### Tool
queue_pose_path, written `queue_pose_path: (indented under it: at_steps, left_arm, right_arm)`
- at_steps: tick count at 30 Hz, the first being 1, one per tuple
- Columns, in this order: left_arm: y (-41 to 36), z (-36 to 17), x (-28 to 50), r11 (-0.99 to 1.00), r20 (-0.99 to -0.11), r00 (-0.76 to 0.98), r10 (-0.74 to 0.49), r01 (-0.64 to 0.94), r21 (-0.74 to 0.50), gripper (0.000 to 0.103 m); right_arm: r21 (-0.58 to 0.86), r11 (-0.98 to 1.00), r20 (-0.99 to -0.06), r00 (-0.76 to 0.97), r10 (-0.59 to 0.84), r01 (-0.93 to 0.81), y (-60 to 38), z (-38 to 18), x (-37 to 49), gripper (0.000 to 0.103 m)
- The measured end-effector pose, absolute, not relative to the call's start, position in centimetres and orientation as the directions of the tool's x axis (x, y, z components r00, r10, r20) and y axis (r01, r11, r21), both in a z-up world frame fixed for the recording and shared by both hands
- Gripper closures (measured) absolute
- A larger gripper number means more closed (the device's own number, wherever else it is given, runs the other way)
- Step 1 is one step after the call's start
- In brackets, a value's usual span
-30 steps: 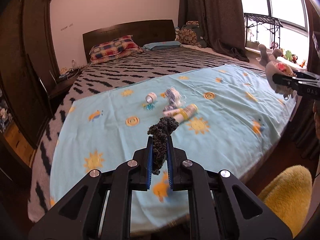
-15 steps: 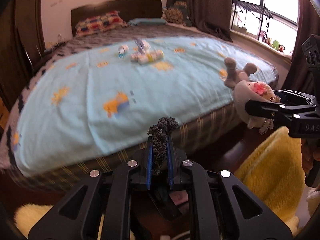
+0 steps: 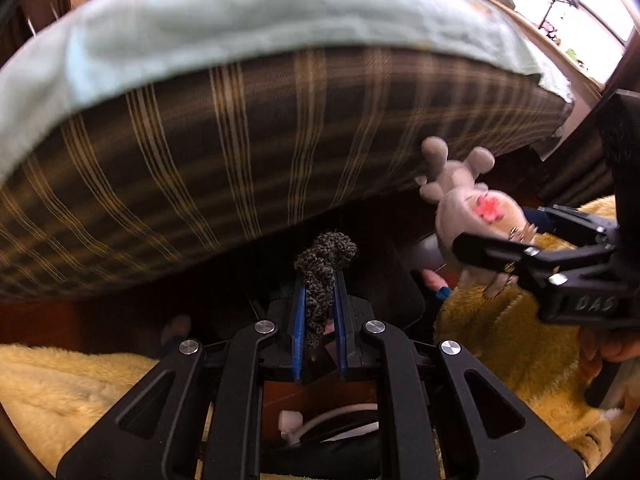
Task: Collect trash
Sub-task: 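Lower the plush toy and hair tie into the bin and open both tools, then raise both open tools back over the bed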
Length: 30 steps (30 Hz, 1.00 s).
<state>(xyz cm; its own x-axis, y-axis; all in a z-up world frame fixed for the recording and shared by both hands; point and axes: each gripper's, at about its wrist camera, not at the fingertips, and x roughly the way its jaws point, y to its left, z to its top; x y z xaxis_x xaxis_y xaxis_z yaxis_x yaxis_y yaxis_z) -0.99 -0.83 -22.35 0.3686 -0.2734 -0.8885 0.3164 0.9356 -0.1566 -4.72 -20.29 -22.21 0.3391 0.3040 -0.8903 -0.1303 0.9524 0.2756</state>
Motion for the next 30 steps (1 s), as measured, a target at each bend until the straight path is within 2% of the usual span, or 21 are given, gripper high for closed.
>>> queue_pose_path:
  at_steps: [6,15,21,28,30]
  left_arm:
    - [-1.0,-26.1,0.3,0.935,-0.92,0.269,-0.283,0.291,-0.203,0.092]
    - [-0.9,-29.2,0.4,0.926,-0.924,0.236,-0.302,0.301,-0.226,0.091]
    - [-0.8,-29.5,0.3,0.928,-0.925,0.234,-0.3,0.296,-0.227,0.086]
    - [-0.4,-29.3,0.3,0.931,-0.926,0.239,-0.294,0.292,-0.22,0.072]
    - [-0.3,-29.1,0.3,0.932,-0.927,0.242,-0.287,0.292,-0.212,0.071]
  right_arm:
    - [0.282,0.955,-0.909,0.291,0.297,-0.093,-19.5,-25.5,-3.7,0.024]
    - [0.28,0.958,-0.922,0.258,0.288,-0.068,-19.5,-28.6,-3.6,0.024]
    - [0.286,0.956,-0.918,0.266,0.294,-0.07,-19.5,-28.3,-3.4,0.022]
    - [0.287,0.955,-0.915,0.276,0.295,-0.072,-18.9,-27.2,-2.3,0.017]
    - [0.286,0.956,-0.915,0.277,0.294,-0.07,-18.8,-27.0,-2.1,0.017]
